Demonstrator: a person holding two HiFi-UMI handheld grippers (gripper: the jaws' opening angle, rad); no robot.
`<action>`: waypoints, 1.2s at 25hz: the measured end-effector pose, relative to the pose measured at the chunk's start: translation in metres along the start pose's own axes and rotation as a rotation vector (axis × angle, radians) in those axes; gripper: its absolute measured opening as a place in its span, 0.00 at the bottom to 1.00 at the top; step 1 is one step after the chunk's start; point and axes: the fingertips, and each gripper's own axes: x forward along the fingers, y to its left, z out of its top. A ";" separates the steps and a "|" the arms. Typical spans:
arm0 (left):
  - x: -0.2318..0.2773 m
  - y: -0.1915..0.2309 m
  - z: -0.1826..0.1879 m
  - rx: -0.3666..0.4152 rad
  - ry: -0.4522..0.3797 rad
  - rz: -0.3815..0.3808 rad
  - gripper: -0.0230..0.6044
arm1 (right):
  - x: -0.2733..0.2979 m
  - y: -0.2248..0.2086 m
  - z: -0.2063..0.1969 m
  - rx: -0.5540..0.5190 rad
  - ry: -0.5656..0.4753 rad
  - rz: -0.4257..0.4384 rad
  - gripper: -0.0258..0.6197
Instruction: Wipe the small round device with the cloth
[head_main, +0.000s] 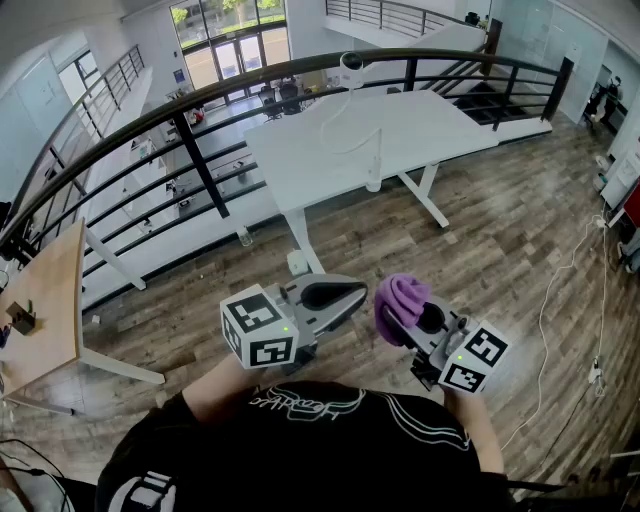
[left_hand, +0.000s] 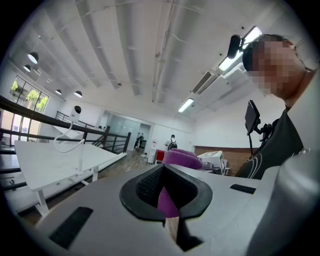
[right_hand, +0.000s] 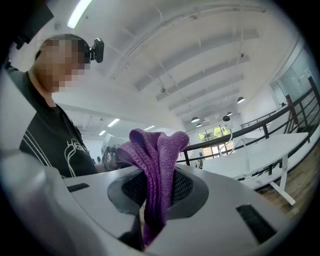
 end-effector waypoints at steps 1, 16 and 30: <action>-0.001 -0.001 -0.001 -0.002 -0.001 0.000 0.05 | 0.000 0.001 0.000 -0.001 0.001 -0.001 0.13; -0.003 0.004 0.004 -0.007 0.013 -0.010 0.05 | 0.007 0.000 0.012 -0.013 -0.034 -0.011 0.13; 0.013 0.043 0.019 0.036 0.001 -0.054 0.05 | 0.020 -0.061 0.019 0.030 -0.045 -0.074 0.13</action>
